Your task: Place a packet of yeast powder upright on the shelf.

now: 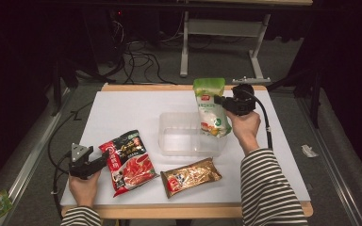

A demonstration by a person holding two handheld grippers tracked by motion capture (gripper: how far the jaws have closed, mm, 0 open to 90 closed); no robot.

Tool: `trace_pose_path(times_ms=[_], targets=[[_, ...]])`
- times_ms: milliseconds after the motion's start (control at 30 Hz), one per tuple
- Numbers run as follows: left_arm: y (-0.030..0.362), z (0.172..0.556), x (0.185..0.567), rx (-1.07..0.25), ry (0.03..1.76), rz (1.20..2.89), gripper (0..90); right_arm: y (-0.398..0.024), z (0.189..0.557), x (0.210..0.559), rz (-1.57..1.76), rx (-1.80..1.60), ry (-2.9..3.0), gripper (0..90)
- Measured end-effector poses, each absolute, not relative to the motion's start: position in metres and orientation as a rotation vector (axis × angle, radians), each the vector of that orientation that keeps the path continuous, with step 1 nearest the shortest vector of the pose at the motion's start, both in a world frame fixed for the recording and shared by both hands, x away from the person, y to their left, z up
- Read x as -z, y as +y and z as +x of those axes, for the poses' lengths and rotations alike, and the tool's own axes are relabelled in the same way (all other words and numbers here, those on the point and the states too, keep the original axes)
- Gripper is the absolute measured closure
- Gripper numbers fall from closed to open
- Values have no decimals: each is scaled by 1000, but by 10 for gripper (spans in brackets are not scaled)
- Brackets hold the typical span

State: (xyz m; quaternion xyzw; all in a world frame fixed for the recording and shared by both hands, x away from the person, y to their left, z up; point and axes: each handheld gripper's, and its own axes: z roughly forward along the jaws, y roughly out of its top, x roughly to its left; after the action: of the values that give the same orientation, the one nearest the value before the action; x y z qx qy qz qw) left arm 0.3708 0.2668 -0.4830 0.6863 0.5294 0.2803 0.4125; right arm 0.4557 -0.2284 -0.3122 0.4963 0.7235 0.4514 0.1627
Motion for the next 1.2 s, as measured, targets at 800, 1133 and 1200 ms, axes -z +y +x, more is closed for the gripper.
trace_pose_path(times_ms=[800,1133,1200], targets=[[267,370,483,-713,1327,1717,332,-211,455,323,1383,-1188,2119,900],[267,370,483,-713,1323,1716,332,-211,446,328,1367,-1121,2172,898],[267,369,483,-712,1322,1716,333,-211,444,329,1352,-1106,2187,893]])
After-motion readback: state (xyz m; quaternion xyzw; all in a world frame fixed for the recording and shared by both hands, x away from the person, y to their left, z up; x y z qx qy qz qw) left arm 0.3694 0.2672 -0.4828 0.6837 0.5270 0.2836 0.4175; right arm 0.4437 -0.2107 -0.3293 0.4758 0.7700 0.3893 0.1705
